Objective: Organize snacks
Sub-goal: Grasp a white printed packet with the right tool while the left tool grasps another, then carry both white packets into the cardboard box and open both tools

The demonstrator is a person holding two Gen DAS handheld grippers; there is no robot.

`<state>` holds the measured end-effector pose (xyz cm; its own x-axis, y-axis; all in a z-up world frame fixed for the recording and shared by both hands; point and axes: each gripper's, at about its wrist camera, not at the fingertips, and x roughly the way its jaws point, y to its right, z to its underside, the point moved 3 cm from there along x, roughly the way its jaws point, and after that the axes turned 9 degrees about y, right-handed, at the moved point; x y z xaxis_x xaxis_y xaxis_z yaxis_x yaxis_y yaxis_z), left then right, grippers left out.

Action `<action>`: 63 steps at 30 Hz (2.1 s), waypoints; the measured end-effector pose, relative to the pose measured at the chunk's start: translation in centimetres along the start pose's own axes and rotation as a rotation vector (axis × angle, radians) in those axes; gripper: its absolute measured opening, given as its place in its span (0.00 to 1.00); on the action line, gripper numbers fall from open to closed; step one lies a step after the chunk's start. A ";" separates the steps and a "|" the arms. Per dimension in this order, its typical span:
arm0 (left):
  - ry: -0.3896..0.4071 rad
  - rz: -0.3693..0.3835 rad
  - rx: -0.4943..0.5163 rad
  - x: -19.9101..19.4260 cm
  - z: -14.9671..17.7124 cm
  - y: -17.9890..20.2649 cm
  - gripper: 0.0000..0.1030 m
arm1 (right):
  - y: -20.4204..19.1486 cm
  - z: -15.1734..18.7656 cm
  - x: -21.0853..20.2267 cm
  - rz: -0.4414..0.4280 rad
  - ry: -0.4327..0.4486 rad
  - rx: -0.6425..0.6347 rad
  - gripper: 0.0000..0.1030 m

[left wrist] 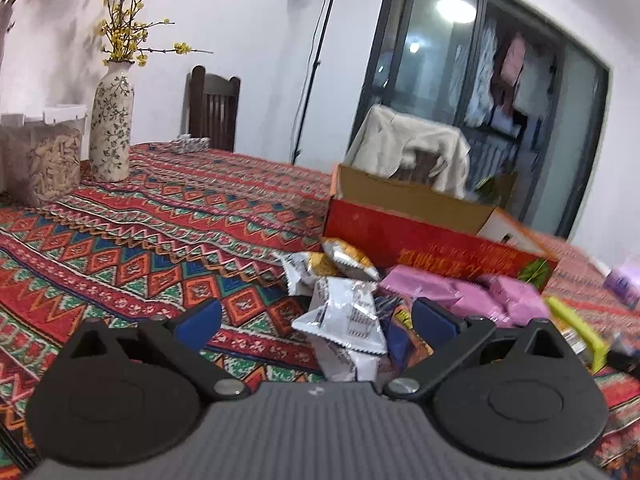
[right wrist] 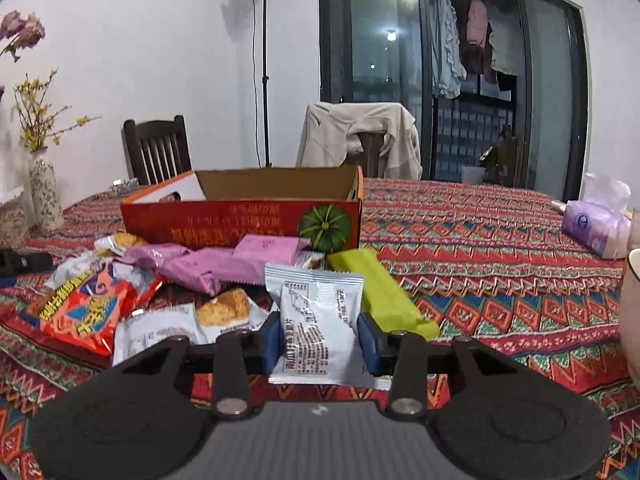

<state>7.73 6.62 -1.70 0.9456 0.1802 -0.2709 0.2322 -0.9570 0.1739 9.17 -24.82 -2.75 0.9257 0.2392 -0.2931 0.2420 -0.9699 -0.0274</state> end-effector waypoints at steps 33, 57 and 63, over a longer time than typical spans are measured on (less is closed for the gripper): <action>-0.024 -0.009 0.098 2.3 -4.3 2.6 0.39 | 1.4 -2.4 2.6 -0.011 0.050 0.035 0.38; 0.099 -0.012 0.171 16.2 -12.7 9.3 0.39 | -2.3 -13.1 20.3 -0.028 0.108 0.075 0.38; 0.013 -0.001 0.174 19.2 -11.1 7.9 0.39 | -2.1 -11.3 22.5 -0.085 0.023 0.087 0.38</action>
<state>30.24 5.02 4.96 0.9487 0.1826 -0.2583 0.1909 -0.9816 0.0071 32.77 -16.92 1.55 0.9096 0.3205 -0.2645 0.2944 -0.9462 -0.1343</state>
